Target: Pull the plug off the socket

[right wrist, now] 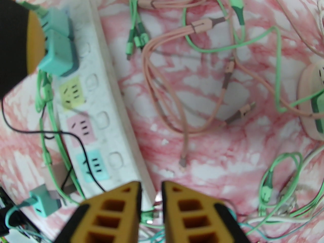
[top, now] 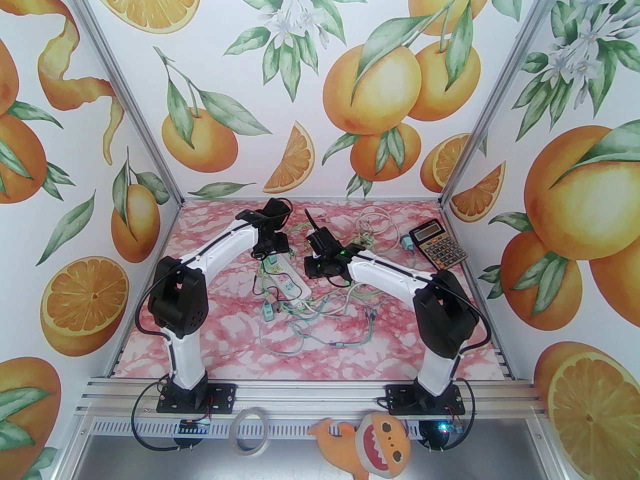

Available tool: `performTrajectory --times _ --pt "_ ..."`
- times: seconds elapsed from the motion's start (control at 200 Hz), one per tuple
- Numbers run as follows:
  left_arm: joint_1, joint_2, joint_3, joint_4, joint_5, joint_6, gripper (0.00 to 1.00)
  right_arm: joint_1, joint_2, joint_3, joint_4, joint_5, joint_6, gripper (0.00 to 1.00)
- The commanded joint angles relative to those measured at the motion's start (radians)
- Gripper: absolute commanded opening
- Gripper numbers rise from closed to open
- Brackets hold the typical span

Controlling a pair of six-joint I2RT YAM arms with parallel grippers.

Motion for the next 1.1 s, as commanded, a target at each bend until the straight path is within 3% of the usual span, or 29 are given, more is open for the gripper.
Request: performTrajectory --times 0.0,0.38,0.636,0.781,1.096 --pt "-0.003 0.021 0.036 -0.057 -0.059 -0.034 0.63 -0.008 -0.014 -0.017 0.027 -0.023 0.010 0.22" --pt "-0.005 -0.115 -0.045 -0.010 -0.112 -0.003 0.64 -0.015 0.011 -0.008 0.030 -0.058 0.006 0.22" --pt "0.008 -0.054 -0.079 0.022 -0.018 -0.036 0.61 -0.015 0.012 0.012 0.016 -0.067 0.004 0.23" --pt "0.008 -0.009 -0.059 0.030 0.024 -0.050 0.54 -0.015 -0.002 0.004 0.006 -0.061 -0.001 0.23" --pt "0.008 0.041 -0.014 0.059 0.043 -0.051 0.53 -0.014 -0.034 -0.037 0.011 -0.053 -0.001 0.24"
